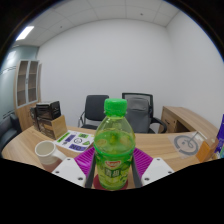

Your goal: Pour water

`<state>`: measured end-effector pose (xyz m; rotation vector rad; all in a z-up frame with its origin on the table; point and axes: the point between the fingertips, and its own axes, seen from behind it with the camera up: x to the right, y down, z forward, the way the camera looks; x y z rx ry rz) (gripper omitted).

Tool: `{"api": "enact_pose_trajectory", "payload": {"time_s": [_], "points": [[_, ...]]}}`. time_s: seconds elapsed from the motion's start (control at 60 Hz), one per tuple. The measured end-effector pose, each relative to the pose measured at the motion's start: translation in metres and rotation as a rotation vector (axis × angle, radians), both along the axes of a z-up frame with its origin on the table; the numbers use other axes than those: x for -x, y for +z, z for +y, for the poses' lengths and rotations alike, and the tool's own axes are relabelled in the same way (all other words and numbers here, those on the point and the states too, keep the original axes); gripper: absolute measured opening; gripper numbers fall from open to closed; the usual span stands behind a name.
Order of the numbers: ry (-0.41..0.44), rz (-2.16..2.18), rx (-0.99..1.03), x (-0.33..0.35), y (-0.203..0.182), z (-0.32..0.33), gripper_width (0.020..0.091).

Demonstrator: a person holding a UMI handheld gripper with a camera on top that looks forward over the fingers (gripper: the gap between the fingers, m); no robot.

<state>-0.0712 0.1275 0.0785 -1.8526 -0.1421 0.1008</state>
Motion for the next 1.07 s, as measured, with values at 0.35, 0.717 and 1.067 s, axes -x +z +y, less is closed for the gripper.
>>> {"api": "enact_pose_trajectory", "payload": {"time_s": [0.35, 0.717, 1.067], "points": [[-0.162, 0.048, 0.255, -0.015, 0.018, -0.154, 0.0753], [-0.254, 0.091, 0.226, 0.011, 0.125, -0.24, 0.0772], [-0.289, 0.05, 0.169, 0.013, 0.173, -0.245, 0.0767]]}}
